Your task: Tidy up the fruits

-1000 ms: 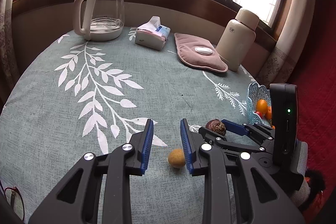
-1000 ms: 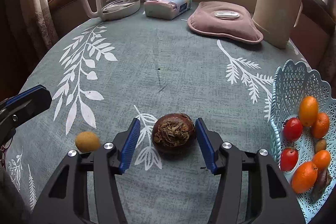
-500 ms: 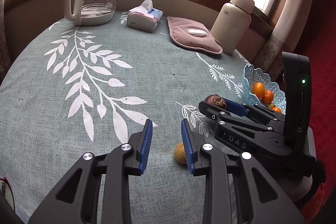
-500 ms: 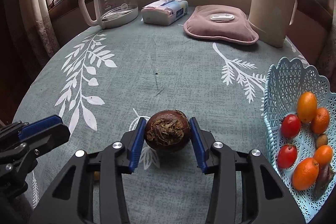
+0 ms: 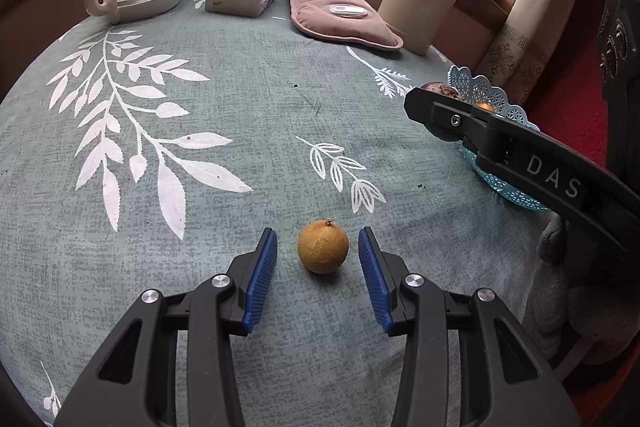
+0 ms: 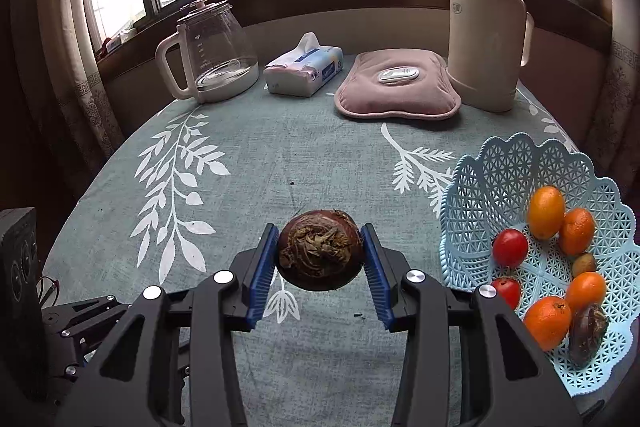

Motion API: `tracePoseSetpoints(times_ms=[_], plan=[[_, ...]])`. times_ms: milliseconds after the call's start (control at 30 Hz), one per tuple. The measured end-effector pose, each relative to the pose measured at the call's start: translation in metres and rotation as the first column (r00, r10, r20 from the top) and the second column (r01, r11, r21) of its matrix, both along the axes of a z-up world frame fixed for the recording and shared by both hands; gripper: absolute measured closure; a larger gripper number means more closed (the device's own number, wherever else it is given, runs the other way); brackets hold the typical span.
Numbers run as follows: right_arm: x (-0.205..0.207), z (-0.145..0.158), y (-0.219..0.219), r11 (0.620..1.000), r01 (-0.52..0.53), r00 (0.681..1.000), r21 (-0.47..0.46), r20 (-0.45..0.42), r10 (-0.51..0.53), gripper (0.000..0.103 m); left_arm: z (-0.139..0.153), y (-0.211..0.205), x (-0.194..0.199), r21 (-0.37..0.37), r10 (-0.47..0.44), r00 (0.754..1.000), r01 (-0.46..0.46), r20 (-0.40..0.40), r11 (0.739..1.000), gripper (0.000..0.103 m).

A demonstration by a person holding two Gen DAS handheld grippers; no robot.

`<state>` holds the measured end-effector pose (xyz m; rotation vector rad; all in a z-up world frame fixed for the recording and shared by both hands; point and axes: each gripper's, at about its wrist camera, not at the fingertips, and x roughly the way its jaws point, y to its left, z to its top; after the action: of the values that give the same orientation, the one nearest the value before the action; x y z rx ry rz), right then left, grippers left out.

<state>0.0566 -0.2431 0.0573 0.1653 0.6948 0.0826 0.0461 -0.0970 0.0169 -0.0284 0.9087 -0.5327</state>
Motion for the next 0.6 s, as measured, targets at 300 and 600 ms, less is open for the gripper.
tracePoseSetpoints(times_ms=[300, 600], plan=[[-0.019, 0.009, -0.037, 0.994, 0.102, 0.994, 0.028, 0.036, -0.103, 0.059, 0.000, -0.003, -0.002, 0.009, -0.011, 1.000, 0.011, 0.003, 1.000, 0.076], [-0.036, 0.010, -0.100, 0.967, 0.250, 0.967, 0.043, 0.031, -0.252, 0.059, 0.011, -0.011, -0.004, 0.013, -0.027, 0.999, 0.027, 0.032, 1.000, 0.076]])
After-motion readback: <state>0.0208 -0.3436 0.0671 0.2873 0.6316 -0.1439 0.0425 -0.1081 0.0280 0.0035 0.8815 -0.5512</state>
